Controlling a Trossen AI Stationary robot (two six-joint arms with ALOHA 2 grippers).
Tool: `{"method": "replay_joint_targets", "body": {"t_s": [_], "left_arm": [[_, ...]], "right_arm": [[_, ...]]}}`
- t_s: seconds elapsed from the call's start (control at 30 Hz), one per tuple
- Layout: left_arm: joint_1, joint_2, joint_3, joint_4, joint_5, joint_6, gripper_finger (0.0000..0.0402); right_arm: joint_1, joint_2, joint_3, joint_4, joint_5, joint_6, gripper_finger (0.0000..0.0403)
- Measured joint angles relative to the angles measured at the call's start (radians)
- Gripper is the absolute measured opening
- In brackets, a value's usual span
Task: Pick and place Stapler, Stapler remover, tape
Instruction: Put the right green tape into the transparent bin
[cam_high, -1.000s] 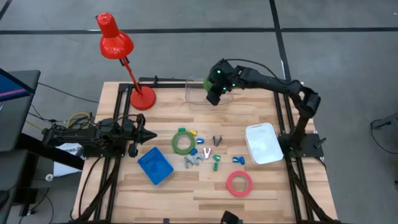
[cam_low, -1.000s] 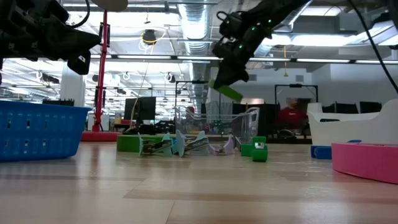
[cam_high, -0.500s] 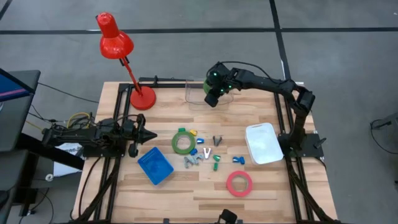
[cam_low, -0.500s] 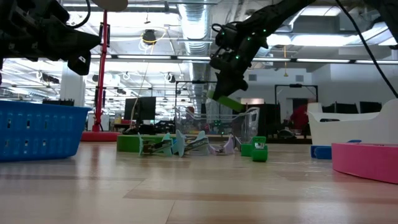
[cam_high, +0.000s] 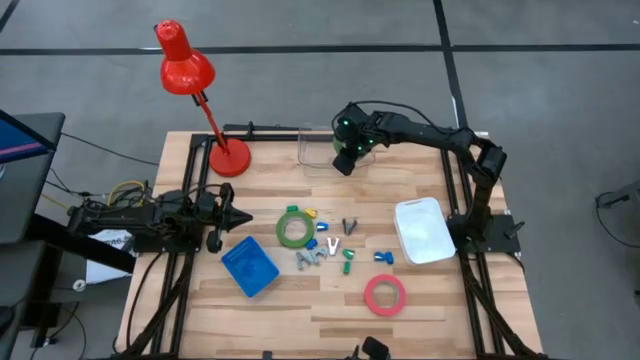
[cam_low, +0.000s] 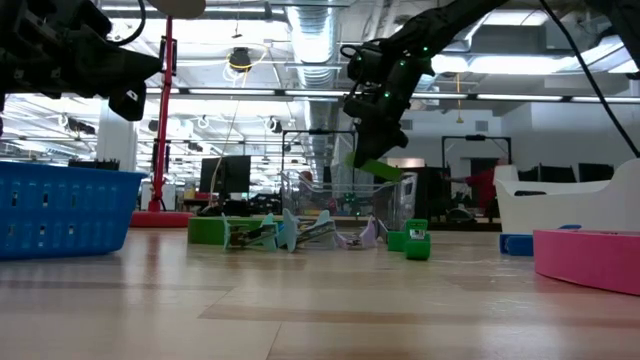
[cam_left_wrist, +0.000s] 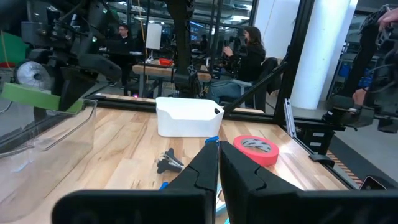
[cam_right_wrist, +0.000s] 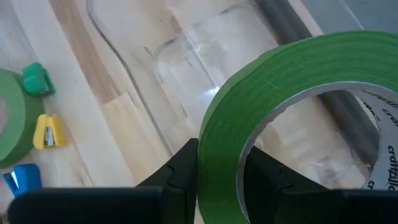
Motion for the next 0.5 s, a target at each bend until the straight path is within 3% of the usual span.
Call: {"method": "replay_joint_targets", "body": {"t_s": [0.27, 0.5], "left_arm": [[0.0, 0.0, 0.0, 0.0, 0.0, 0.0, 0.0008], [0.0, 0.0, 0.0, 0.003, 0.0, 0.0, 0.0008]], "right_arm": [[0.001, 0.0, 0.0, -0.012, 0.0, 0.0, 0.0108], [0.001, 0.0, 0.0, -0.023, 0.003, 0.024, 0.0172]]}}
